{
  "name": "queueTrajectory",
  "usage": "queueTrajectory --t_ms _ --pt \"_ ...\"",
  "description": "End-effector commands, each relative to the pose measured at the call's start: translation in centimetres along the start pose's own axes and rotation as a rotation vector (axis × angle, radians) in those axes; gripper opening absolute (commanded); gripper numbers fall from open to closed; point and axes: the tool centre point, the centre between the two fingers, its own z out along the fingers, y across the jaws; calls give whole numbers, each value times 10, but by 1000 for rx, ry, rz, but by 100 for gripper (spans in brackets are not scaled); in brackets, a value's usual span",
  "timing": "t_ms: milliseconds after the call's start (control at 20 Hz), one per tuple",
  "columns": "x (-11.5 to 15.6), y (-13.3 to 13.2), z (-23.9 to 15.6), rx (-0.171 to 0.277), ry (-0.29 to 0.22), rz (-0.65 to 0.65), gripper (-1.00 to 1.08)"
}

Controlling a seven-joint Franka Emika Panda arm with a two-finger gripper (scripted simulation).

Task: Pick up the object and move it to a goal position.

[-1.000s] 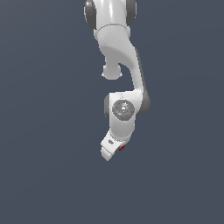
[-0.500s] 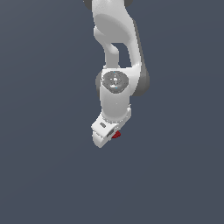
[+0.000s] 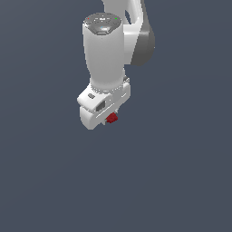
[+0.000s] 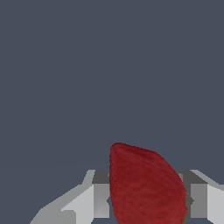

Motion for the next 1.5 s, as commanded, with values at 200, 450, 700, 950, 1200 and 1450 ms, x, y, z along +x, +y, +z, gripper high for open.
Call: queueTrajectory --t_ms 200,450,700,950,1200,1450 --pt "-28 0 -75 1 1 -1 -100" --pt "-49 2 -131 1 2 -1 -100" --pt "-67 4 -180 1 2 0 -100" --pt "-78 6 -213 1 2 0 -100" --pt "-85 9 -233 1 1 0 -100" --pt "-88 10 -241 1 1 1 -100"
